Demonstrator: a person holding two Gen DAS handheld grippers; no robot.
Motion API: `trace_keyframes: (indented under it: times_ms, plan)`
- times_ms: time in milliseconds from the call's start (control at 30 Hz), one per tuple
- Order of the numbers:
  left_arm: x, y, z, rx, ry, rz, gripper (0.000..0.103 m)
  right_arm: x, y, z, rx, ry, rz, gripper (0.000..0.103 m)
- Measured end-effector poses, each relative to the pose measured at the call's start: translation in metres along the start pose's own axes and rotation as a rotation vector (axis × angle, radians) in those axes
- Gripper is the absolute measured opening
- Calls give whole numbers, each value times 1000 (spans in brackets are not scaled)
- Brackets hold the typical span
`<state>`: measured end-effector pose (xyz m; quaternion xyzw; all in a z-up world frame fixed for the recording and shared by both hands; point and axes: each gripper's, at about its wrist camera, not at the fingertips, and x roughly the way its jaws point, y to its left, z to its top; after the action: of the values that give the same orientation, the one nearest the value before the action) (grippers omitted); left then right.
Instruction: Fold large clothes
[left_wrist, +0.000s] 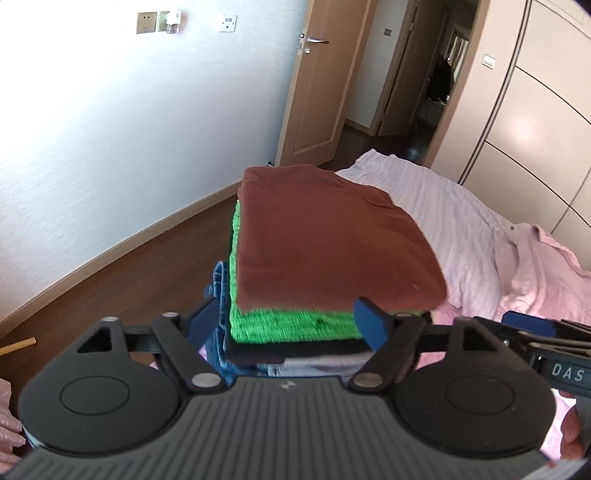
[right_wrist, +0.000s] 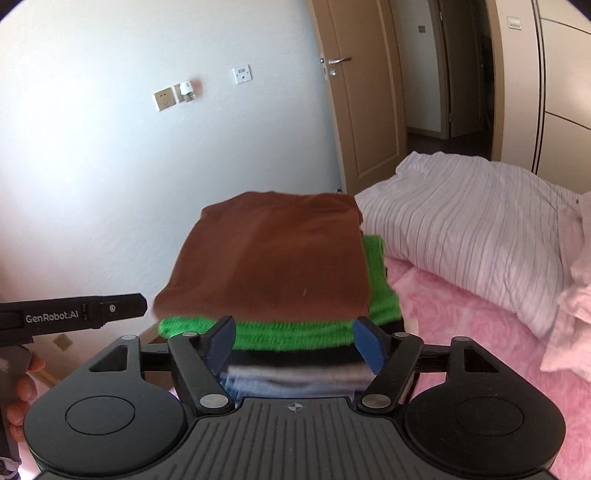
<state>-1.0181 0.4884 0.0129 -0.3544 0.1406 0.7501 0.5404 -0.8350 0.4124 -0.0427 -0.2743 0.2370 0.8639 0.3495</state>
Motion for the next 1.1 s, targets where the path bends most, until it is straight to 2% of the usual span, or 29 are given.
trace_keyframes:
  times_ms: [167, 500, 667, 933, 1100]
  plan:
    - [-40, -11, -19, 17, -14, -3, 89, -39, 10, -16, -5, 14, 1, 69]
    - [-108, -27, -65, 77, -66, 87, 102, -95, 14, -46, -46, 6, -13, 69]
    - [-126, -33, -85, 77, -86, 106, 102, -114, 12, -58, -40, 9, -1, 69]
    - [-145, -41, -107, 76, -47, 142, 102, -127, 16, -75, -52, 32, 13, 69]
    - [-150, -40, -120, 67, -13, 130, 102, -130, 20, -86, -60, 51, 15, 69]
